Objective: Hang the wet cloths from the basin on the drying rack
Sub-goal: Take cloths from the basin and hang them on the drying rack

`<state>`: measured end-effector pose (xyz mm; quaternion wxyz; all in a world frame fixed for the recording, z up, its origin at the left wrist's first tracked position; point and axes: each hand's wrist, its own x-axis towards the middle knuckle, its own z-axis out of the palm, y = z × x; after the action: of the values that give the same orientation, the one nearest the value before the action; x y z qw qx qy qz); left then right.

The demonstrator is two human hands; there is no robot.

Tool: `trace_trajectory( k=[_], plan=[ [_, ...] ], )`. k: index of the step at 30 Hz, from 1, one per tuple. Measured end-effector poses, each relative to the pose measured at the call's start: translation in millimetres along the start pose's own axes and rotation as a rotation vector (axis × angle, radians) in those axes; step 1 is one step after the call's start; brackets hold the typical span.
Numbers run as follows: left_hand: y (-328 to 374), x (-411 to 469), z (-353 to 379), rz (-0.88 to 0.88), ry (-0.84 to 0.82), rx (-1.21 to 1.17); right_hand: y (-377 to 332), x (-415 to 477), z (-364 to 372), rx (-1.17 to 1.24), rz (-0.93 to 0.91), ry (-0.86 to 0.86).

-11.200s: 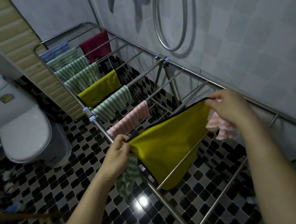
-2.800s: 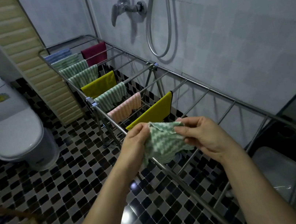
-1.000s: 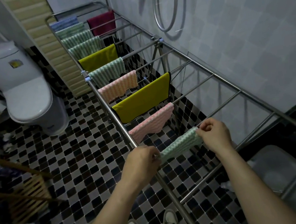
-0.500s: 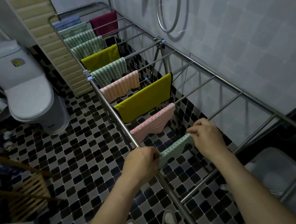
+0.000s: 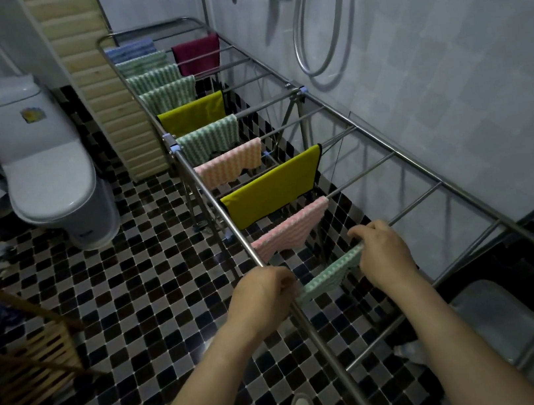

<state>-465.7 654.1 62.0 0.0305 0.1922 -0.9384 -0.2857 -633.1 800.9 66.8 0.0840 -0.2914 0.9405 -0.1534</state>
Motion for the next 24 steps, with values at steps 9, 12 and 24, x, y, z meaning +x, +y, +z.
trace_trajectory(
  k=[9,12,24],
  plan=[
    [-61.3,-36.3,-67.5,-0.11,0.131,-0.368,-110.1,-4.5,-6.2,0.129,-0.121,-0.015],
    [-88.6,-51.6,-92.6,-0.159,0.169,-0.476,-159.7,-4.5,-2.6,0.267,-0.143,-0.081],
    [-202.1,-102.4,-194.2,-0.406,0.543,-0.658,-376.4,14.3,32.0,1.139,-0.07,-0.567]
  ],
)
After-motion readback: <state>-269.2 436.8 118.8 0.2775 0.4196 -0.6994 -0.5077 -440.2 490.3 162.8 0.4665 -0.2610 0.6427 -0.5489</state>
